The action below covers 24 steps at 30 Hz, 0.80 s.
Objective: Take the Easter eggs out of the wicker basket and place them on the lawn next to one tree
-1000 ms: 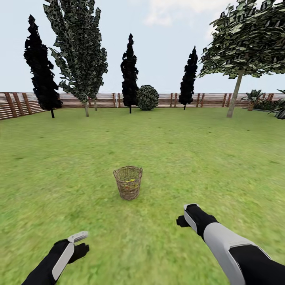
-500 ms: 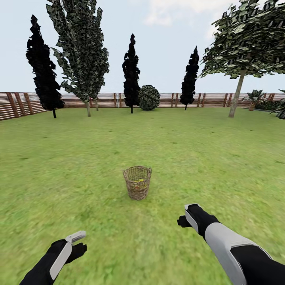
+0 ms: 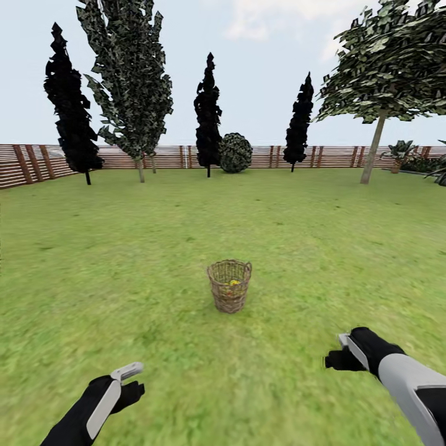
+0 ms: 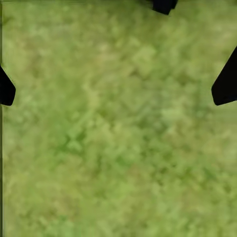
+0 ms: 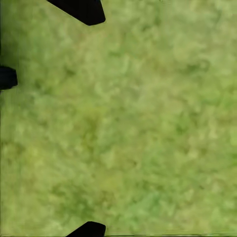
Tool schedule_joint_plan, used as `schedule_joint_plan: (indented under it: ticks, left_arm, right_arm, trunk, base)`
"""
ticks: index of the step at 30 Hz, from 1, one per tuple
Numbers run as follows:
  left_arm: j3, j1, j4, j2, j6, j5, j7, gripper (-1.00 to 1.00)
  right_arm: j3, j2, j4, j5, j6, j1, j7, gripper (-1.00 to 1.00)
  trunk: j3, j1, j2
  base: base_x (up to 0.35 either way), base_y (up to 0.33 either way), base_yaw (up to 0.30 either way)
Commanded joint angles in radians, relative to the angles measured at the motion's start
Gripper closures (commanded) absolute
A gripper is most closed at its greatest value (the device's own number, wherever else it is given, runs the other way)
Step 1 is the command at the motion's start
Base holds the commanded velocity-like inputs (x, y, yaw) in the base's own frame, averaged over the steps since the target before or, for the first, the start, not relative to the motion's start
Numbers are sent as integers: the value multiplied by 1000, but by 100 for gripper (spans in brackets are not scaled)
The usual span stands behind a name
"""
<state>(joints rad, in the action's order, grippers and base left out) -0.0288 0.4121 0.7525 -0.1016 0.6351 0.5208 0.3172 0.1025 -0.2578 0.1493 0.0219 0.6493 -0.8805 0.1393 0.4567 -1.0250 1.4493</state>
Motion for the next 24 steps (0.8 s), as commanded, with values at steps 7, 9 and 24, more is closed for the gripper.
schedule_joint_plan:
  ticks: [7, 9, 24]
  left_arm:
    - [-4, 1, -34, 33, -12, 5, 10, -100]
    - [-3, 1, -35, 33, -12, 5, 10, -100]
    - [-2, 1, -35, 34, -14, 8, 8, -100]
  right_arm:
    - [7, -13, -67, 6, -208, -1, -11, -100]
    - [8, 7, -69, 5, -202, -1, -49, -100]
    - [5, 49, -70, 10, -197, -1, -134, -100]
  trunk:
    - [1, 0, 1]
    - [1, 0, 1]
    - [1, 0, 1]
  base:
    - [0, 350, 0]
    - [0, 350, 0]
    - [201, 179, 0]
